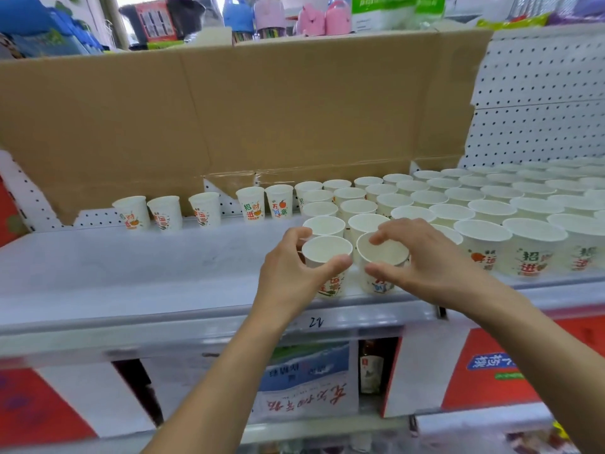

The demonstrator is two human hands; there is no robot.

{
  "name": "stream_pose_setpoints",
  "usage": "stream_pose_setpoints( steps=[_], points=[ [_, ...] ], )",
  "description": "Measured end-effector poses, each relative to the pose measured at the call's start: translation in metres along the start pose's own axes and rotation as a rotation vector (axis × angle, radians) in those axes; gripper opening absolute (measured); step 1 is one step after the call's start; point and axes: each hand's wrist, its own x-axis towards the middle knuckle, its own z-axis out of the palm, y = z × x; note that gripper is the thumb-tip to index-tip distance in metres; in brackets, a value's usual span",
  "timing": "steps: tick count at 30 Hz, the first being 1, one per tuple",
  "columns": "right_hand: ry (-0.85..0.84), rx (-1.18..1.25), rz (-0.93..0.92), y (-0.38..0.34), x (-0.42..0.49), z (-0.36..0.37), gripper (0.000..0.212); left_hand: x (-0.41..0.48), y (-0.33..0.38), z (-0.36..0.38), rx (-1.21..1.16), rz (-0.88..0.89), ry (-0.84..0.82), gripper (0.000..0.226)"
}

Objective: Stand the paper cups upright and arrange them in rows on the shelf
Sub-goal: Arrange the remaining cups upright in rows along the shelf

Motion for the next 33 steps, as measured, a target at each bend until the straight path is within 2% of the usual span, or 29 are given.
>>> stream_pose_setpoints(
  steps=[4, 9, 15, 22, 27, 33],
  points=[
    [0.026, -0.034, -0.044, 0.001, -0.002, -0.006, 0.031, -0.004, -0.001, 0.000, -0.010, -0.011, 0.004, 0.089],
    [0.047, -0.069, -0.102, 0.002, -0.002, -0.007, 0.008, -0.007, -0.007, 0.002, -0.003, 0.003, -0.004, 0.079],
    [0.009, -0.154, -0.121, 0.005, -0.001, -0.009, 0.013, -0.005, -0.007, 0.010, 0.025, 0.013, 0.037, 0.078],
    [-0.013, -0.074, -0.158, -0.006, 0.010, -0.017, 0.040, -0.010, -0.009, 0.001, -0.014, 0.023, 0.049, 0.082],
    [-0.036, 0.058, -0.235, -0.038, 0.063, -0.009, 0.034, 0.011, -0.034, -0.045, 0.027, -0.005, 0.059, 0.071],
    [-0.123, -0.039, -0.223, -0.061, 0.163, 0.025, 0.016, 0.086, -0.082, -0.106, 0.175, 0.040, 0.027, 0.044]
  ],
)
